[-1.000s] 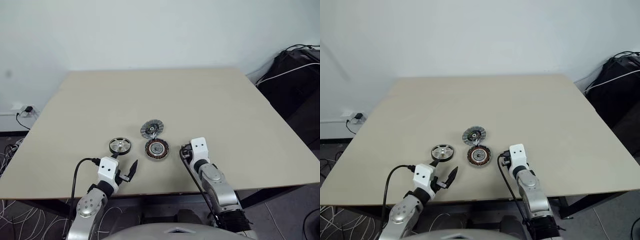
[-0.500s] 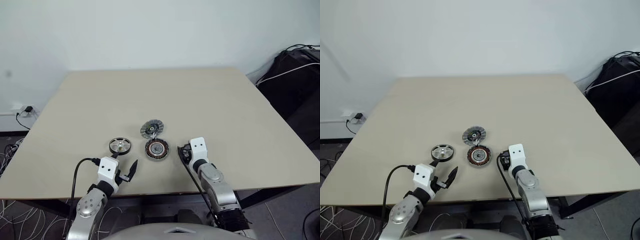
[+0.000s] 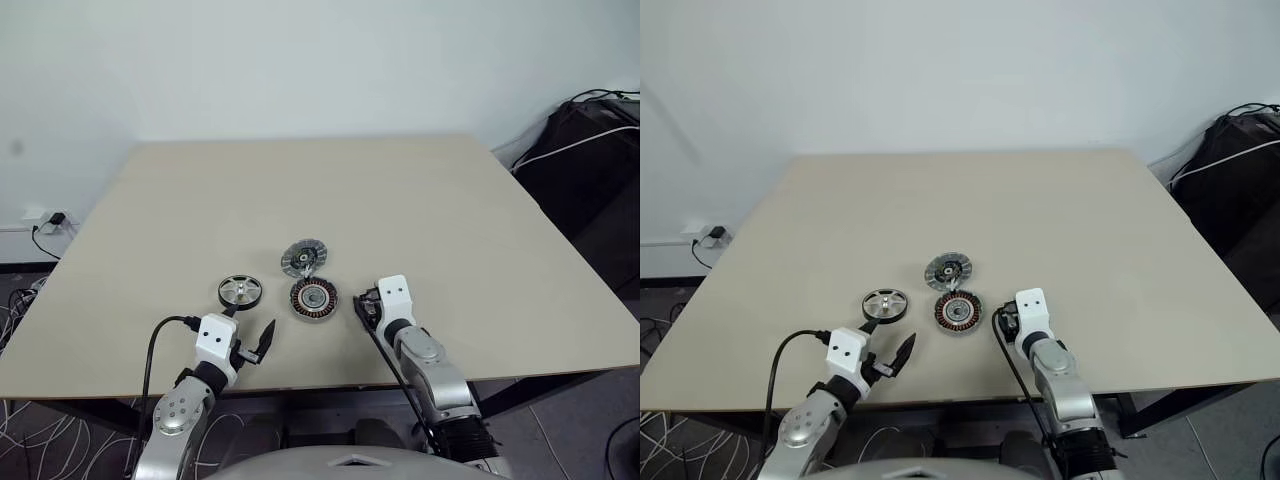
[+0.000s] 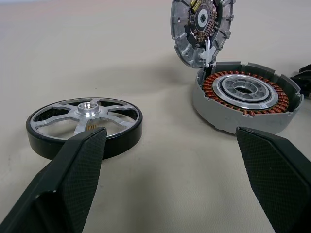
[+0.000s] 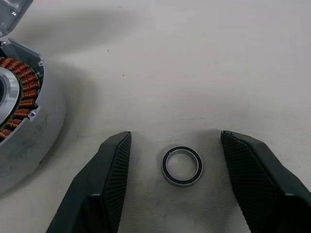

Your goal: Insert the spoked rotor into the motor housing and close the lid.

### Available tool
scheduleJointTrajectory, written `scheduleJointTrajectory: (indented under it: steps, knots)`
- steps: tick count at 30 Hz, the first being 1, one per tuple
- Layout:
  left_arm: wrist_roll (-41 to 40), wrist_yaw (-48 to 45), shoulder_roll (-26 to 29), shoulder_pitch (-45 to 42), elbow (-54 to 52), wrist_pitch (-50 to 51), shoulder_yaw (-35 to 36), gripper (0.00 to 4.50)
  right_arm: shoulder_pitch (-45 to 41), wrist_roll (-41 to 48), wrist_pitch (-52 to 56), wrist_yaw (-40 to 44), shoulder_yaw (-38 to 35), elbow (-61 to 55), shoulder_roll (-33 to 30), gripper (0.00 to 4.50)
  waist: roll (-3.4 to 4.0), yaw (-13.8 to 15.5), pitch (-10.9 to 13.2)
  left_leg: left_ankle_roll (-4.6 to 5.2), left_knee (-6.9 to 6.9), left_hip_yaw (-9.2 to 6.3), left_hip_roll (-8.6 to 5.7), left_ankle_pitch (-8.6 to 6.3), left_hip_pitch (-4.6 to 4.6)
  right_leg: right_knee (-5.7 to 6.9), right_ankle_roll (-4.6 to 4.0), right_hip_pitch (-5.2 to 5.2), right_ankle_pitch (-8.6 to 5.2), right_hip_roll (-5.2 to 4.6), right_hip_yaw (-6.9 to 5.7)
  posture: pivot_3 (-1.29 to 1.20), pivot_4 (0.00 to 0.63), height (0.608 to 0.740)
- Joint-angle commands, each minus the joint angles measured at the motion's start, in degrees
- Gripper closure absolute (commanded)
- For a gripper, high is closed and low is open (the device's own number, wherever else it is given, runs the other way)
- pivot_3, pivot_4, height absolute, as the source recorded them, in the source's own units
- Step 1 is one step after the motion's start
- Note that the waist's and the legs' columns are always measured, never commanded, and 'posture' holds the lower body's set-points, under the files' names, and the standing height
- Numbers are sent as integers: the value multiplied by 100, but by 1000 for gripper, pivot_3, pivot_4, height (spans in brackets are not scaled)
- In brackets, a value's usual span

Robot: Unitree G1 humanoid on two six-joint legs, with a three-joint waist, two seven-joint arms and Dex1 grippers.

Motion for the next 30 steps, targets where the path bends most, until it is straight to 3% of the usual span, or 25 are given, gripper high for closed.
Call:
scheduleJointTrajectory:
  steps: [1,5,18,30]
  knots:
    - [5,21,2,-48,-184,-61,5,0,-14,58,149,41,2,-88,33,2629,-1,-1,-1,0,0,0,0,0,0,0,0,0,0,0,0,0,0,740]
    - [5,26,-3,-63,-174,-56,3,0,-26,43,156,18,-10,-135,41,3818,-1,0,0,0,0,-1,1,0,0,0,0,0,0,0,0,0,0,740]
    - [9,21,-1,-110,-151,-48,-14,0,-131,169,342,505,570,-1474,58,3815,12,-6,17,0,-2,-2,2,0,-6,0,0,-8,-1,-3,1,0,0,740]
    - [17,69,-43,-66,-170,-79,-21,0,-508,-70,206,677,1308,-851,126,3815,5,-3,20,0,-2,-1,0,0,-6,-2,0,-8,0,0,-1,0,0,740]
